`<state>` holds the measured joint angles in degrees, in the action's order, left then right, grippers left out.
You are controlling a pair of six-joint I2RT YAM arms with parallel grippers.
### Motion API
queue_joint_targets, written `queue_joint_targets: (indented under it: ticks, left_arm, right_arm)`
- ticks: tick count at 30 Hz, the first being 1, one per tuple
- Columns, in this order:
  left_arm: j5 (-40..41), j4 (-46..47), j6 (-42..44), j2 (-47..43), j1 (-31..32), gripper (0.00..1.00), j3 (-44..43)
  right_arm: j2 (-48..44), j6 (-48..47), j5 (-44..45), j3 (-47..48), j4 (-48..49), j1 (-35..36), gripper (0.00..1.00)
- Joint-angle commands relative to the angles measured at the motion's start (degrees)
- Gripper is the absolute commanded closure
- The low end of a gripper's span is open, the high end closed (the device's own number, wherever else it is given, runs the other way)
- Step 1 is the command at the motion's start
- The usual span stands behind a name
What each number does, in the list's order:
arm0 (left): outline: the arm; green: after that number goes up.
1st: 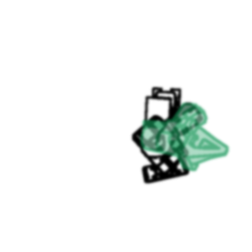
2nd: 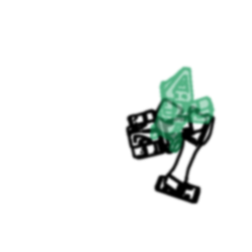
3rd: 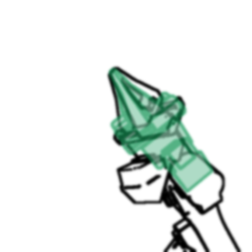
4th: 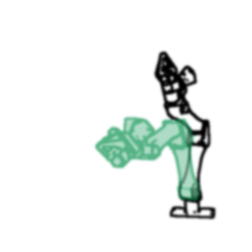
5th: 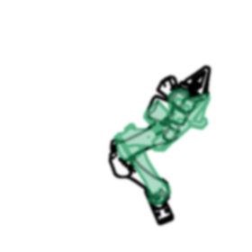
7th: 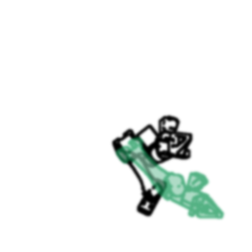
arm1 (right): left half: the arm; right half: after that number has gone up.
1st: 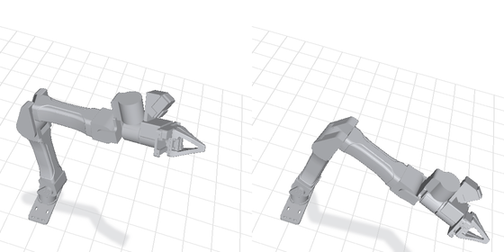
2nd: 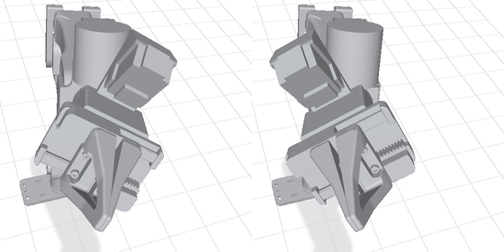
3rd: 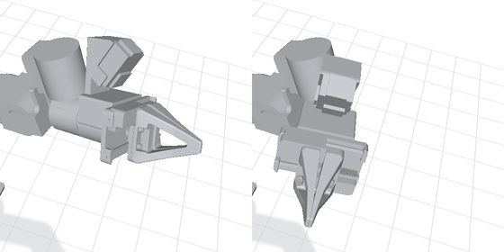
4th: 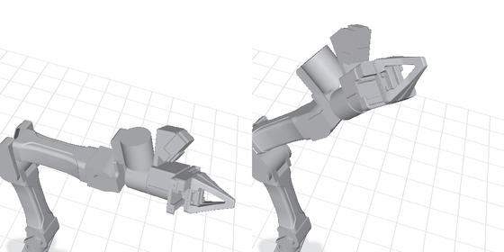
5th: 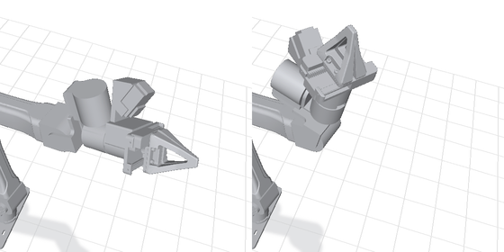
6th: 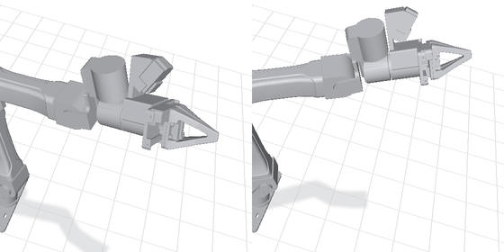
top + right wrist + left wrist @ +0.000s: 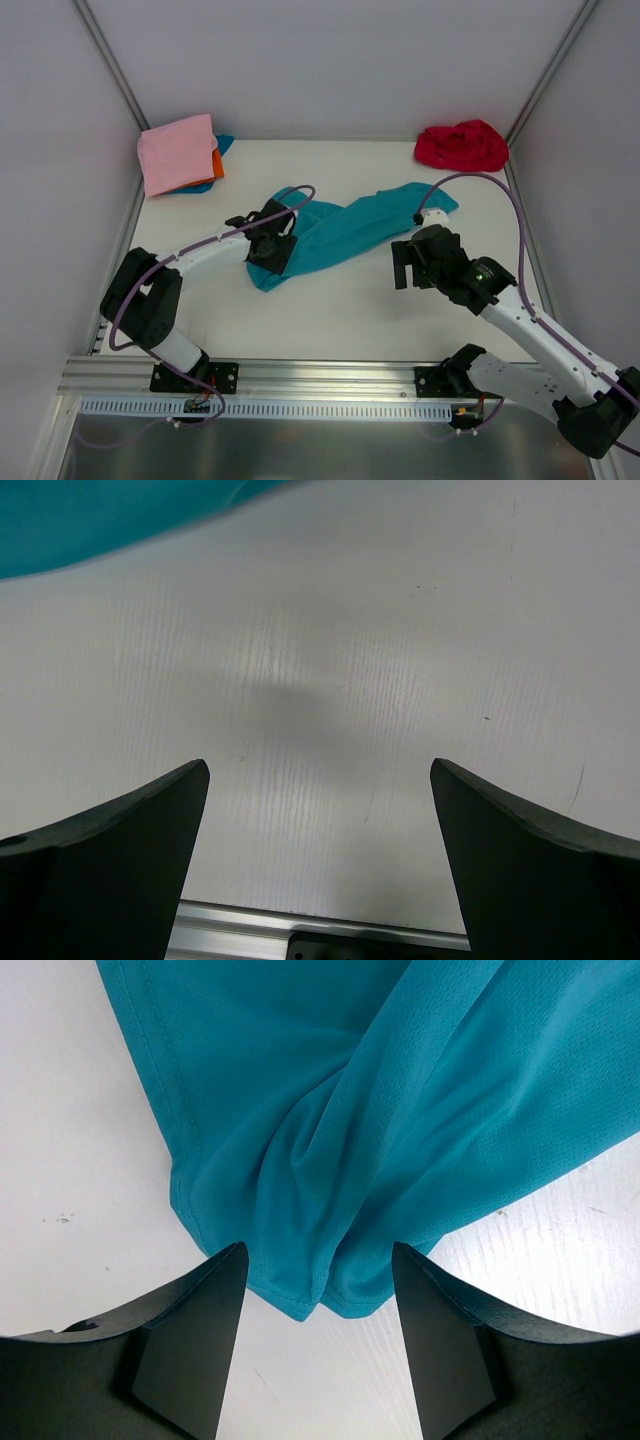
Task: Fold and stack the t-shirts
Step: Flatten out the tshirt
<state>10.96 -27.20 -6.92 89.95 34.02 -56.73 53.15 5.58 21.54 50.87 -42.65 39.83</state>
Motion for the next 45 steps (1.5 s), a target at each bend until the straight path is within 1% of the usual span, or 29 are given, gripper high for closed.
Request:
queue_joint_targets:
  ticks: [1, 7, 16, 20, 28, 29, 31, 32, 35, 38, 39, 40, 41, 42, 43, 45]
  left_arm:
    - [0.5, 2.1, -1.2, -0.5, -0.5, 0.4, 1.4]
    - [0.5, 3.6, -2.0, 0.2, -0.5, 0.41, 2.8]
    - [-0.7, 2.7, -3.3, 2.0, 0.7, 0.46, 1.7]
    - [-0.9, 1.4, -3.8, 3.6, 1.2, 0.53, 0.1]
    - [-1.1, 0.8, -4.5, 4.9, 1.8, 0.54, -0.7]
    - [-1.0, 0.7, -4.6, 5.0, 1.8, 0.58, -0.8]
    - [-0.4, 0.6, -4.6, 4.6, 1.9, 0.84, -0.6]
    - [0.7, 0.5, -4.8, 4.4, 2.0, 1.0, -0.6]
    - [2.6, -0.1, -5.0, 0.8, 2.8, 1.0, 0.3]
    - [6.9, -2.8, -6.4, -5.9, 3.7, 1.0, 0.0]
    - [7.1, -3.7, -6.7, -9.9, 3.9, 1.0, -0.1]
    - [7.1, -5.7, -7.7, -12.1, 4.0, 1.0, -0.7]
    - [7.1, -6.6, -8.2, -13.9, 4.3, 1.0, -0.8]
    - [6.8, -8.7, -9.1, -17.6, 4.5, 1.0, -1.2]
    - [6.9, -9.8, -9.5, -19.4, 4.6, 1.0, -1.3]
    - [6.4, -13.1, -10.6, -23.7, 5.0, 1.0, -1.7]
  right_arm:
    - [-1.3, 0.7, -0.1, -0.3, 1.3, -0.3, 0.01]
    - [-1.4, 0.6, -0.9, -0.7, 1.7, -0.2, 0.0]
    - [-1.9, 0.9, -1.6, -1.8, 2.5, -0.2, 0.01]
    - [-2.1, 0.7, -1.4, -1.7, 2.2, -0.3, 0.01]
    - [-3.0, 0.3, -1.2, -1.8, 2.0, -0.2, 0.0]
    - [-3.0, 0.2, -1.2, -1.8, 2.0, -0.3, 0.01]
    - [-3.1, 0.2, -1.1, -1.8, 1.7, -0.3, 0.01]
    - [-3.1, 0.2, -1.1, -2.0, 1.7, -0.4, 0.01]
    - [-3.0, -0.2, -0.5, -2.5, 2.0, -0.4, 0.01]
    - [-1.1, -0.7, 1.3, -2.6, 3.5, -0.7, 0.0]
    - [0.0, -0.6, 2.8, -1.9, 3.5, -1.2, 0.0]
    - [1.2, 0.8, 4.2, -1.0, 3.3, -1.9, 0.01]
    - [3.9, 1.3, 4.6, 0.8, 4.1, -2.7, 0.01]
    - [5.2, 1.4, 3.6, 1.4, 5.4, -4.8, 0.0]
    - [6.5, 1.2, 2.8, 2.1, 7.0, -5.8, 0.01]
    - [11.8, 0.6, 0.2, 5.2, 11.7, -9.3, 0.01]
